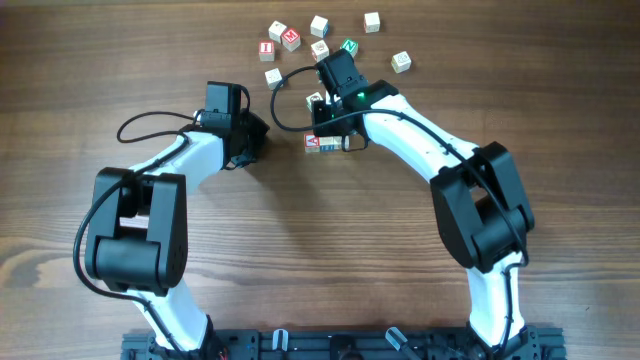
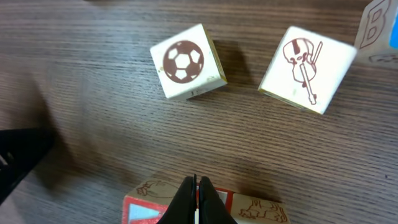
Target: Form a horizontal line
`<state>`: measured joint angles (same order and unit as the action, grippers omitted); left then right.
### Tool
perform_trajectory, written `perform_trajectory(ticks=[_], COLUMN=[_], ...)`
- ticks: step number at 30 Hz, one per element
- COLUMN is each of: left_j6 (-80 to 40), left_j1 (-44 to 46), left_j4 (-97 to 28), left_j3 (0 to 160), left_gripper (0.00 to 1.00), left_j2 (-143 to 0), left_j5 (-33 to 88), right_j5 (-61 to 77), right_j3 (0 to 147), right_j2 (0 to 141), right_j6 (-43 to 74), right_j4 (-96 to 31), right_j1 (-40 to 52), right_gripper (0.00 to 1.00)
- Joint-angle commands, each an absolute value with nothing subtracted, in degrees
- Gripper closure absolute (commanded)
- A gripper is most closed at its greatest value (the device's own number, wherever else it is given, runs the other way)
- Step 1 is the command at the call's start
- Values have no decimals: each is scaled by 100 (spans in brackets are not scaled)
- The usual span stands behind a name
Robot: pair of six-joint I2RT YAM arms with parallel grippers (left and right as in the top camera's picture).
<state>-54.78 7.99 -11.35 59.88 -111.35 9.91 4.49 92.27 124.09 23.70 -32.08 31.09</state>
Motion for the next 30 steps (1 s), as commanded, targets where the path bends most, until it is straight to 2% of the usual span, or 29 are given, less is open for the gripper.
perform_trajectory(ticks=[1,25,30], left_j6=[-5450,-5448,-5448], left_j1=[773,773,773], left_j4=[-1522,-1525,-1527], left_j3=[5454,5454,5452], left_gripper=[95,95,95], left_j2=[-11841,-11841,-11841], left_j5=[209,207,207], right_j5=[526,598,75], right_j3=[9233,9249,9441], right_j2=[12615,12615,12569], right_j6=[2268,2239,2252], right_j4=[-3105,-3041,-3183], right_j1=[3096,3089,3065], right_gripper=[95,95,95])
